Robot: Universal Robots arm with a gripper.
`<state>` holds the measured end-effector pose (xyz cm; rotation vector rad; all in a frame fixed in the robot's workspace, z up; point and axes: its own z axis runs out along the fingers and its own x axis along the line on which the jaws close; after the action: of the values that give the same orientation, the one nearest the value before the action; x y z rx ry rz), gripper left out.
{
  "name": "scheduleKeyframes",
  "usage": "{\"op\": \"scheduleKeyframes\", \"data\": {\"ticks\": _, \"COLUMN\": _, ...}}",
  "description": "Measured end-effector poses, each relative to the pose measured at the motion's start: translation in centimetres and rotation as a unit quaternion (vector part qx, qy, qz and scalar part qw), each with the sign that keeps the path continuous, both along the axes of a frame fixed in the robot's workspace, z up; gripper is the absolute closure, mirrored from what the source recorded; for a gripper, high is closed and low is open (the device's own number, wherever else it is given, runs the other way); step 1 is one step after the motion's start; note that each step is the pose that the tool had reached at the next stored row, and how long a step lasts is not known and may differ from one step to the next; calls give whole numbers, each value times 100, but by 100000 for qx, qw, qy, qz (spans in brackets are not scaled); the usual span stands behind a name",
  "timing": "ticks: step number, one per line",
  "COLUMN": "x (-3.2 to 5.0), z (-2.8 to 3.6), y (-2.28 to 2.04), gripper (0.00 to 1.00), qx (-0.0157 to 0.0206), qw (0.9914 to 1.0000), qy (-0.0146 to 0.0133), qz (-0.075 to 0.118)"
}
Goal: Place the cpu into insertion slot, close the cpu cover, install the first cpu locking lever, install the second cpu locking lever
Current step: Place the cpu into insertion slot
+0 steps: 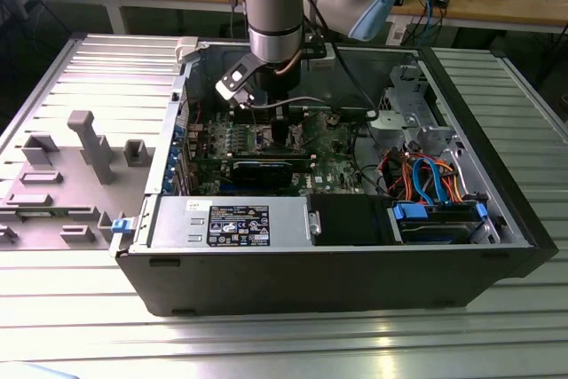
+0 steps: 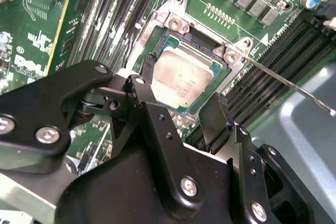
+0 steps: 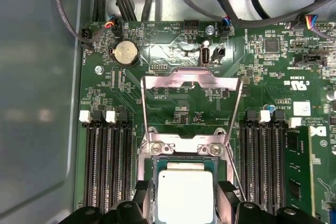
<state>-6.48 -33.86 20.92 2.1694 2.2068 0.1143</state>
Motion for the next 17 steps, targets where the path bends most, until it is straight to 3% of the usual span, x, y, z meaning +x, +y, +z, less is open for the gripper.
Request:
{"op": "scheduleKeyframes", "data": {"ticks": 5, "x": 18, "z": 16, "y": 5, "gripper": 40, "qx": 5, "qw": 100000, "qy": 114, "qz": 67}}
{"op": "scheduleKeyframes", "data": {"ticks": 9, "x": 47, "z": 16, "y": 5, "gripper": 65, "qx": 3, "qw": 99999, "qy": 277, "qz": 269}}
{"op": "scheduleKeyframes", "data": {"ticks": 10, "x": 51, "z": 16, "y": 5, "gripper": 65, "qx": 3, "qw": 99999, "qy": 288, "qz": 315}}
{"op": "scheduleKeyframes", "data": {"ticks": 12, "x": 57, "z": 18, "y": 5, "gripper": 77, "qx": -7, "qw": 99999, "qy": 306, "qz": 398}}
{"op": "scheduleKeyframes", "data": {"ticks": 14, "x": 63, "z": 47, "y": 6, "gripper": 89, "qx": -5, "qw": 99998, "qy": 302, "qz": 546}}
{"op": "scheduleKeyframes", "data": {"ticks": 17, "x": 64, "z": 101, "y": 7, "gripper": 89, "qx": -1, "qw": 99998, "qy": 300, "qz": 589}}
